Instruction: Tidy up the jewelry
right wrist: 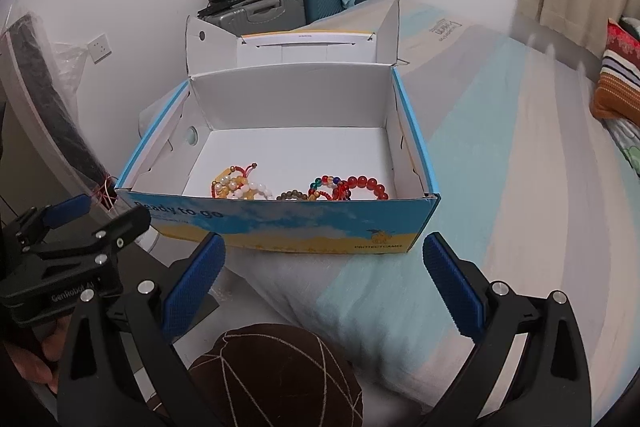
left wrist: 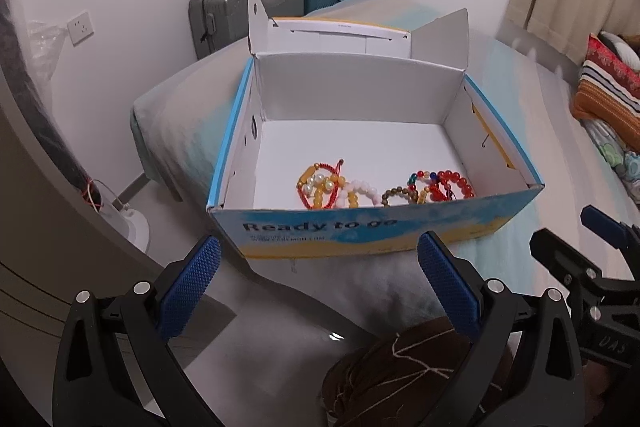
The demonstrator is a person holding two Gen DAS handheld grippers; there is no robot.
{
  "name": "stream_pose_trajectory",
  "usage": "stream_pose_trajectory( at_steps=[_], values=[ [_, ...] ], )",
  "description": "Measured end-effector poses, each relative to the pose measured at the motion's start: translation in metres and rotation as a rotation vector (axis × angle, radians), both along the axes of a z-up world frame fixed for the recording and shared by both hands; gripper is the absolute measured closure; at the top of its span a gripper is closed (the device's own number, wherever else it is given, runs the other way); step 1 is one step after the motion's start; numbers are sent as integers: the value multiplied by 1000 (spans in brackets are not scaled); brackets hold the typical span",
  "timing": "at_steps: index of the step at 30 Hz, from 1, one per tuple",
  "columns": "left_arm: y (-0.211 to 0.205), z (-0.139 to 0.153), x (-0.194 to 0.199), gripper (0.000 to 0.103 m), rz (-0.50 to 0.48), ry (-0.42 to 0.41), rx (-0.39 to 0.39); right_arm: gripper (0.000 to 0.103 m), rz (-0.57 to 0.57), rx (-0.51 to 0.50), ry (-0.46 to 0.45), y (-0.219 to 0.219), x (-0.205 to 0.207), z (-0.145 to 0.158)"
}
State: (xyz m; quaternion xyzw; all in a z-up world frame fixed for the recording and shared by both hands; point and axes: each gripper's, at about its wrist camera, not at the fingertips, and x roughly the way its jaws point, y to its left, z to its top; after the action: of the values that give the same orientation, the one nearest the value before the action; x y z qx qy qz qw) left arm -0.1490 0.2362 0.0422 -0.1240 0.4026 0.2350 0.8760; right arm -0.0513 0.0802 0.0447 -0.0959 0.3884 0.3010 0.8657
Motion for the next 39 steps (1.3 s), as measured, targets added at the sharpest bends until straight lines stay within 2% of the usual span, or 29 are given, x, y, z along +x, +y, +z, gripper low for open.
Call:
stream_pose_trajectory(
  at_steps=[15, 24, 34, 39],
  values=[
    [-7, 0, -2, 6, 9, 12, 20, 8, -8, 5, 5, -4, 3, -2],
    [-5, -2, -1, 6, 31, 17, 6, 8, -11, 3, 6, -6, 4, -5],
    [-14, 1, 1, 6, 44, 14, 63, 8, -12, -2, 7, -6, 6, -6],
    [-14, 2, 2, 6, 54, 8, 61, 8, -14, -3, 9, -6, 7, -7]
  ],
)
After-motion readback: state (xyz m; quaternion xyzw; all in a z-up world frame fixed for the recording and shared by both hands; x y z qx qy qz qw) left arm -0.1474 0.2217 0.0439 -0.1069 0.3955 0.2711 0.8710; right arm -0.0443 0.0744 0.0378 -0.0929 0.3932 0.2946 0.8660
